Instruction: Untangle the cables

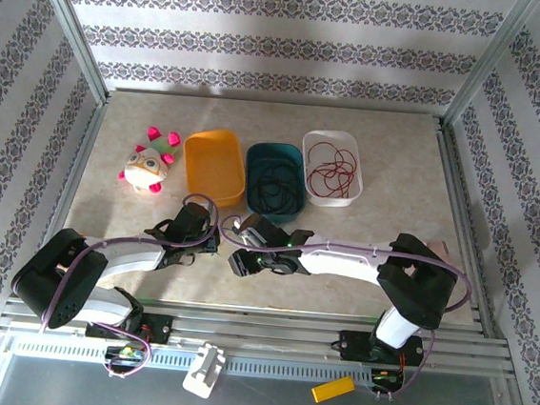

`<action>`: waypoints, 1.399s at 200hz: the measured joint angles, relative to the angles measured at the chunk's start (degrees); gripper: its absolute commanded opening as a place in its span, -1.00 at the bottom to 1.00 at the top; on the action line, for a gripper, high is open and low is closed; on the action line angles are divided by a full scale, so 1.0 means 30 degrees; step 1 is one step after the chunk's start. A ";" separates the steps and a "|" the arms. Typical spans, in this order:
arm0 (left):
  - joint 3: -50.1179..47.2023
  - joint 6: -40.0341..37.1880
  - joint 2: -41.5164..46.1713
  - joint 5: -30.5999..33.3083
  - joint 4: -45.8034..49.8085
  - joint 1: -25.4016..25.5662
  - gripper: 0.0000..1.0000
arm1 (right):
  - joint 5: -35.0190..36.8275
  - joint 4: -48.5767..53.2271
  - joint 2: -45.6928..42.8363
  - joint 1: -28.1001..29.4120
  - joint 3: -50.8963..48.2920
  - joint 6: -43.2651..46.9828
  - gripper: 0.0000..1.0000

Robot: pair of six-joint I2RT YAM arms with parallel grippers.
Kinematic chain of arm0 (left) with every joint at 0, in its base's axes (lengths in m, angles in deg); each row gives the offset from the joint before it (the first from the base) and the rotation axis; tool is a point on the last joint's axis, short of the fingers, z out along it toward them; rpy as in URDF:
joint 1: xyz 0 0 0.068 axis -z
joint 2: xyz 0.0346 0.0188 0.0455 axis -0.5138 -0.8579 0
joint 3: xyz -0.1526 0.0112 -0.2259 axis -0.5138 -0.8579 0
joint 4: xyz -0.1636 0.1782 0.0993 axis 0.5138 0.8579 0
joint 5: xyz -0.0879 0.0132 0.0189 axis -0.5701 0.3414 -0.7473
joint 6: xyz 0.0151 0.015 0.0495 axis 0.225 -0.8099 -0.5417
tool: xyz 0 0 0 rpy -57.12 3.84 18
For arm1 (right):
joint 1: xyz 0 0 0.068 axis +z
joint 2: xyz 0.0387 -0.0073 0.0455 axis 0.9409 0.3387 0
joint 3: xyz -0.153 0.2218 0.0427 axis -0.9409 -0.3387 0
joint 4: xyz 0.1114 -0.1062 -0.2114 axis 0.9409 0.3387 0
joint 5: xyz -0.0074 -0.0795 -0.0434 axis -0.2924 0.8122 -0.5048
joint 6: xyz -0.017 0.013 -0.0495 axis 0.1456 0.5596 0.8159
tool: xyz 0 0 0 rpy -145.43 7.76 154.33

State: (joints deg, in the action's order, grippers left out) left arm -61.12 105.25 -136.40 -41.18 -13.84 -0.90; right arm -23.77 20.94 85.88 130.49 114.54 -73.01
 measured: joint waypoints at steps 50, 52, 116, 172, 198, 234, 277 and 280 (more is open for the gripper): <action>0.0000 0.0000 0.0000 0.0000 -0.0015 0.0000 -1.00 | 0.0590 0.0430 0.1166 0.0350 0.0714 0.0066 -0.01; 0.0000 0.0000 0.0000 0.0000 -0.0015 -0.0007 -1.00 | 0.0619 0.0444 0.1282 0.0386 0.0787 0.0066 -0.01; 0.0000 0.0007 0.0000 0.0095 -0.0015 0.0007 -1.00 | 0.2798 0.0889 0.1880 0.0699 0.1049 -0.0313 -1.00; 0.0000 0.0226 0.0007 0.0641 0.0051 0.0146 -1.00 | 0.4641 0.0335 -0.5741 -0.0976 -0.2579 -0.2018 -1.00; 0.0051 0.0408 0.0007 0.0947 0.0182 0.0255 -1.00 | 0.4750 -0.0379 -0.9799 -0.3082 -0.4670 -0.3701 -1.00; 0.0168 0.0670 -0.0080 0.1107 0.0299 0.0277 -1.00 | 0.4342 -0.0379 -1.4724 -0.6783 -0.7941 -0.6914 -1.00; 0.0291 0.0962 -0.0131 0.0954 0.0131 0.0612 -1.00 | 0.3155 0.1792 -2.0363 -1.0630 -1.0965 -1.0768 -1.00; 0.0306 0.0962 -0.0131 0.0889 0.0095 0.0641 -1.00 | 0.3053 0.2011 -2.0684 -1.0819 -1.1132 -1.0979 -1.00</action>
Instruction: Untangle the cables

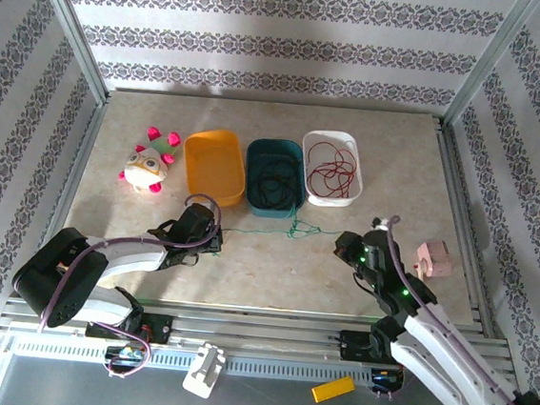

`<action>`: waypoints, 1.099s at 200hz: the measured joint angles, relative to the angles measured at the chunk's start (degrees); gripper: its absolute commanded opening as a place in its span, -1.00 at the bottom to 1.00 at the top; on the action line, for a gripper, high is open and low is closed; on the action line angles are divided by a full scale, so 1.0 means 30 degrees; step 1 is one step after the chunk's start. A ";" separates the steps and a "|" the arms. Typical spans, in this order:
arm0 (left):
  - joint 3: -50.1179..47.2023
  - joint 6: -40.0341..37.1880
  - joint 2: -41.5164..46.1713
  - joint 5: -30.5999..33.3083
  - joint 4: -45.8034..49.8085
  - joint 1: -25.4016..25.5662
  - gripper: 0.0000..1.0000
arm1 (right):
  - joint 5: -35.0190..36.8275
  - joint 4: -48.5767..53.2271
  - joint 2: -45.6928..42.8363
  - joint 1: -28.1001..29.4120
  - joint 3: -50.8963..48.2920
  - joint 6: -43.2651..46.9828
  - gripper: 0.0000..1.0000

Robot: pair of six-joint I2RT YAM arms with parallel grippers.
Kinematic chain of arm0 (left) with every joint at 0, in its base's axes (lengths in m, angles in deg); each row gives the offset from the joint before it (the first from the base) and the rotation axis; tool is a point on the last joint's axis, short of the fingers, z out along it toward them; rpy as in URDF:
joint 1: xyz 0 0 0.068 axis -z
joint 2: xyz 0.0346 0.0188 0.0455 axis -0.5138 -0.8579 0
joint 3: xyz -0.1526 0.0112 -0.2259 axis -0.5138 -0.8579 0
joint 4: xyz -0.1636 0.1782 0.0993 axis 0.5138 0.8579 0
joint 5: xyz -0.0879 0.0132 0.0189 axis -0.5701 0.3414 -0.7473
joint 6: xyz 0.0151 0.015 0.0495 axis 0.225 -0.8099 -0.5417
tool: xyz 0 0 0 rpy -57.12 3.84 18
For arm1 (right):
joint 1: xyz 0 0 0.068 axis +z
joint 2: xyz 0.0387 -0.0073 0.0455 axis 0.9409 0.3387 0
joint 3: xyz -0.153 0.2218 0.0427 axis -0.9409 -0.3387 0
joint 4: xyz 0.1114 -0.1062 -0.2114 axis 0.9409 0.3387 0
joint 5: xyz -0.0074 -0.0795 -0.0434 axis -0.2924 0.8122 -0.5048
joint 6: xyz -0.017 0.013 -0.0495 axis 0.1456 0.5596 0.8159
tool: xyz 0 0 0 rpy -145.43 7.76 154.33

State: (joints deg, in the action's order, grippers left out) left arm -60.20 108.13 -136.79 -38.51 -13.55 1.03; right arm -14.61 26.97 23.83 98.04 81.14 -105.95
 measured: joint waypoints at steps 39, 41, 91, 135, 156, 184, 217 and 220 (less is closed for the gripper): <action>0.0087 0.0000 0.0007 -0.0291 -0.0080 0.0138 -1.00 | -0.0291 0.3708 -0.2266 -0.2302 -0.0721 -0.1902 -1.00; 0.0087 0.0000 0.0007 -0.0291 -0.0066 0.0138 -1.00 | -0.0277 0.3898 -0.2259 -0.2390 -0.0721 -0.1931 -1.00; -0.0124 0.0095 0.1545 0.0474 0.1501 -0.0189 -1.00 | 0.1443 0.7140 0.0219 -0.4262 -0.0277 -0.1275 -1.00; -0.0882 0.0175 0.4721 0.0780 0.3184 -0.1326 -1.00 | 0.2856 0.7431 0.1872 -0.6229 0.0306 0.0182 -1.00; -0.1275 0.0350 0.6958 0.0838 0.4306 -0.1610 -1.00 | 0.2907 0.7431 0.2732 -0.7439 0.0306 0.0860 -1.00; -0.1326 0.0364 0.9981 0.0583 0.4845 -0.1690 -1.00 | 0.2521 0.6972 0.3708 -0.8116 0.0306 0.1566 -1.00; -0.0503 0.0364 1.0732 0.0342 0.5493 -0.1690 -1.00 | 0.2025 0.6360 0.4029 -0.8116 0.0306 0.2259 -1.00; -0.0357 0.0364 1.0724 0.0364 0.5588 -0.1690 -1.00 | 0.1989 0.6295 0.4029 -0.8116 0.0306 0.2310 -1.00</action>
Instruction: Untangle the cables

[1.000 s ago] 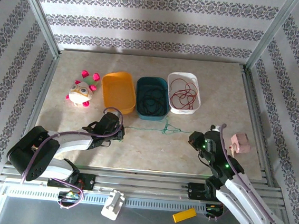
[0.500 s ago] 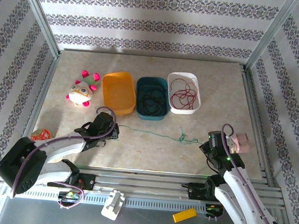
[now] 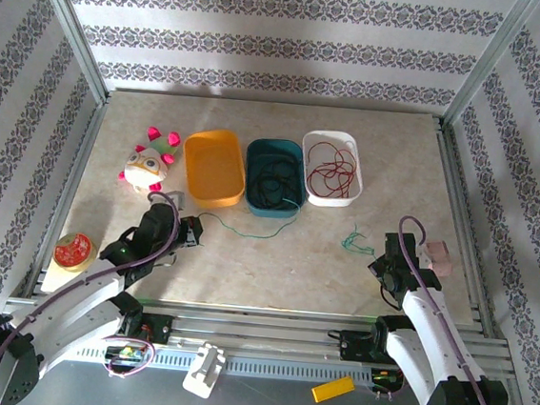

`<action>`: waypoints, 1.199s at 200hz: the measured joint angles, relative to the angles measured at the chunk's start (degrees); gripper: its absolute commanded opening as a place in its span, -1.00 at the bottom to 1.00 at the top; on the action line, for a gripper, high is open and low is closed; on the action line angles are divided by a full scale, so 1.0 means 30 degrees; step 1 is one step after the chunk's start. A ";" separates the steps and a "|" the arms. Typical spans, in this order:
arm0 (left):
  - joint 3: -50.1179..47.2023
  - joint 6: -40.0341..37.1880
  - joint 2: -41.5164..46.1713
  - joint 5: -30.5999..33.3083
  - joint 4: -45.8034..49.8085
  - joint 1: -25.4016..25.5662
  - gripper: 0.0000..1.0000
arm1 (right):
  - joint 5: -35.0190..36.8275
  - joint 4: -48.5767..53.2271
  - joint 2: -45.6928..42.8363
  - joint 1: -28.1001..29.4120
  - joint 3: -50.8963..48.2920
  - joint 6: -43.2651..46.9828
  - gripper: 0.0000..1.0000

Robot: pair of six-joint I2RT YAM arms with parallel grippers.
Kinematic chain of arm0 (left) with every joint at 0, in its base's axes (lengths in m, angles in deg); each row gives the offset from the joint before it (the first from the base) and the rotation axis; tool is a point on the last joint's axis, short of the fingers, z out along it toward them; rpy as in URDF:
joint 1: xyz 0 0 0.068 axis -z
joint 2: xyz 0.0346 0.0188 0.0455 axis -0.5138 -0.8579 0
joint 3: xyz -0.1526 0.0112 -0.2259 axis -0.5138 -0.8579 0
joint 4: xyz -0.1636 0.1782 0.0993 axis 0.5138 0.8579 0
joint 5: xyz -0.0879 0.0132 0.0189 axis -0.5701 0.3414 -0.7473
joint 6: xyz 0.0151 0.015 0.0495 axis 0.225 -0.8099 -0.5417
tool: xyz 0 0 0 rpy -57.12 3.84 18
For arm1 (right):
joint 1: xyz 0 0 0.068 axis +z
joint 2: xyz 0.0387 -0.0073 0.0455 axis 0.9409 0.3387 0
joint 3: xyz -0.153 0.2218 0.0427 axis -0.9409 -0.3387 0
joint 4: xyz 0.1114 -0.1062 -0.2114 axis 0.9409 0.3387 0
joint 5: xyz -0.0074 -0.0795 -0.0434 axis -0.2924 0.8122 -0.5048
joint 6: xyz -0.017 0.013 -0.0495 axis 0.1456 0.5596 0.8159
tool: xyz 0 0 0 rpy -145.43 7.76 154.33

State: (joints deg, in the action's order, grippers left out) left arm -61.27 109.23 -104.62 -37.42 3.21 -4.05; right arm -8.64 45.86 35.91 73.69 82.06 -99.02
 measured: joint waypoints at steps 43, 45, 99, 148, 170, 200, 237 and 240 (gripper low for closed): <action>0.3133 0.0007 -0.0423 0.1202 0.1027 0.0000 -1.00 | -0.0736 -0.0780 0.0000 0.0000 -0.0015 0.0663 -1.00; 0.3264 0.0007 -0.0481 0.1239 0.1027 0.0000 -1.00 | -0.0809 -0.0831 0.0000 0.0000 -0.0015 0.0729 -1.00; 0.4262 0.0000 -0.2310 0.1311 0.0918 0.0000 -1.00 | -0.3184 -0.2266 0.0372 0.0277 -0.0029 0.1872 -0.40; 0.4131 0.0066 -0.2834 0.1071 0.0495 0.0000 -1.00 | -0.2980 -0.2368 -0.1377 0.2659 0.0102 0.1982 0.10; 0.4095 0.0058 -0.2951 0.0794 0.0372 0.0000 -1.00 | -0.2783 -0.2565 -0.2674 0.3541 0.0692 0.1953 0.10; 0.3971 0.0066 -0.2980 0.0372 -0.0036 0.0000 -1.00 | -0.4167 -0.5085 -0.3009 0.5428 0.1311 0.1843 0.10; 0.3730 0.0058 -0.3009 -0.0284 -0.0415 0.0000 -1.00 | -0.5311 -0.8794 -0.0852 0.9275 0.1923 0.1676 0.12; 0.3716 0.0058 -0.3009 -0.0335 -0.0437 0.0000 -1.00 | -0.5340 -0.9092 -0.0612 0.9508 0.1967 0.1654 0.13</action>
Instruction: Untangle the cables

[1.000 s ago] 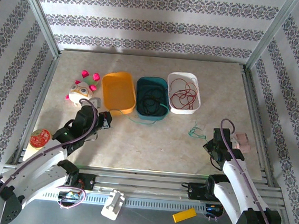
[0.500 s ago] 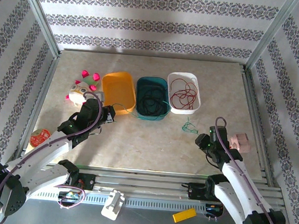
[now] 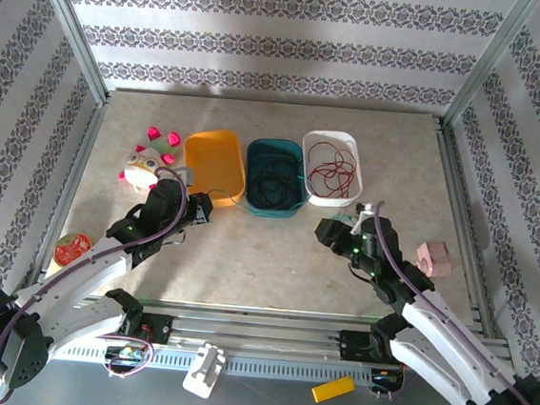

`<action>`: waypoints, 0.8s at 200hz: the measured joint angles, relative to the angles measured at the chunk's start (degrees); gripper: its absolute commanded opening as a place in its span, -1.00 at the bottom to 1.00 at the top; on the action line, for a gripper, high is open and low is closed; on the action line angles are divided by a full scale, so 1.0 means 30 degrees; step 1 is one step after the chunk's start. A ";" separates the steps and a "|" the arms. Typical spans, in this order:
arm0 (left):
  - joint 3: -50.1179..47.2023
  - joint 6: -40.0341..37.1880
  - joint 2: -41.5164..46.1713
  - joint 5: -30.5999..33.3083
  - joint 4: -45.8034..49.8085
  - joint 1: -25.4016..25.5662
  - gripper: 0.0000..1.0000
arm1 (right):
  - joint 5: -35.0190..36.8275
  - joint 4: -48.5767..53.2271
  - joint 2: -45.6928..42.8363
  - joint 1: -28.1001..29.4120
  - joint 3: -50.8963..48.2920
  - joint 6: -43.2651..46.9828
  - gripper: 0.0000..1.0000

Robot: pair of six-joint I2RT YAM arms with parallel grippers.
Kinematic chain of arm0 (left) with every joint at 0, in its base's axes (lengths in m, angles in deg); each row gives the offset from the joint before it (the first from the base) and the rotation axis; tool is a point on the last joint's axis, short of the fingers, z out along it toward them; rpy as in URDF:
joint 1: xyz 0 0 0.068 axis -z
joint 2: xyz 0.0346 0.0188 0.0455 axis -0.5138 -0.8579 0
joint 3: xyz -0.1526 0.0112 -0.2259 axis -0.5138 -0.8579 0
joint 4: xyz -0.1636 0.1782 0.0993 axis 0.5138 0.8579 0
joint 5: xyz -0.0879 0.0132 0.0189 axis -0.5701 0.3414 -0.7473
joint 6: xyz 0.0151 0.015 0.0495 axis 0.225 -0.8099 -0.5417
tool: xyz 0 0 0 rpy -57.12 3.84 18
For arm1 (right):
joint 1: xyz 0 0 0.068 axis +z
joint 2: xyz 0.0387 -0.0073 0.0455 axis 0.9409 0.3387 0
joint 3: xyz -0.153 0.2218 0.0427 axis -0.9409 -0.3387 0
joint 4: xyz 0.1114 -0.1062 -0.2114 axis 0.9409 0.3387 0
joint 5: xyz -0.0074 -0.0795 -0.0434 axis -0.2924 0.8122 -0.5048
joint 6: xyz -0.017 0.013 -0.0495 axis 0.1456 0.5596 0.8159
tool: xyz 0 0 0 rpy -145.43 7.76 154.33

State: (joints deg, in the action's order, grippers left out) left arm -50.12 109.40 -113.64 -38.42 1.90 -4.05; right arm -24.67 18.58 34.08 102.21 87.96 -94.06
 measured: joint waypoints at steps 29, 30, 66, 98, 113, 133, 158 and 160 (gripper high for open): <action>-0.0146 0.0000 0.0000 -0.0430 -0.0291 0.0000 -1.00 | -0.0255 -0.2754 0.2135 0.1486 0.0401 -0.0452 0.13; -0.0153 -0.0007 -0.0007 -0.0444 -0.0306 0.0000 -1.00 | -0.0262 -0.2863 0.2222 0.1508 0.0415 -0.0488 0.13; -0.0342 0.0000 0.0044 -0.0670 -0.0517 0.0000 -1.00 | -0.0386 -0.5187 0.4583 0.1974 0.1035 -0.0947 0.11; -0.0597 0.0000 0.0182 -0.0962 -0.0678 0.0000 -1.00 | -0.0372 -0.6506 0.6127 0.2171 0.1712 -0.1151 0.01; -0.0678 0.0007 0.0270 -0.1020 -0.0780 0.0000 -1.00 | -0.0306 -0.7009 0.6623 0.2171 0.1880 -0.1319 -0.13; -0.0801 0.0007 0.0452 -0.1100 -0.0809 0.0000 -1.00 | -0.0131 -0.7293 0.7176 0.2178 0.2040 -0.1515 -0.48; -0.0831 0.0000 0.0597 -0.1268 -0.0816 0.0000 -1.00 | 0.0262 -0.7461 0.7701 0.2455 0.2324 -0.1770 -0.99; -0.0838 0.0000 0.0605 -0.1297 -0.0816 0.0000 -1.00 | 0.0270 -0.7453 0.7723 0.2470 0.2346 -0.1756 -1.00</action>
State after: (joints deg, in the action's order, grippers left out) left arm -52.64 109.40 -111.83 -42.31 -0.55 -4.05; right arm -23.86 -3.78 57.24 109.62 95.00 -99.33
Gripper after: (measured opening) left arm 0.046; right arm 0.094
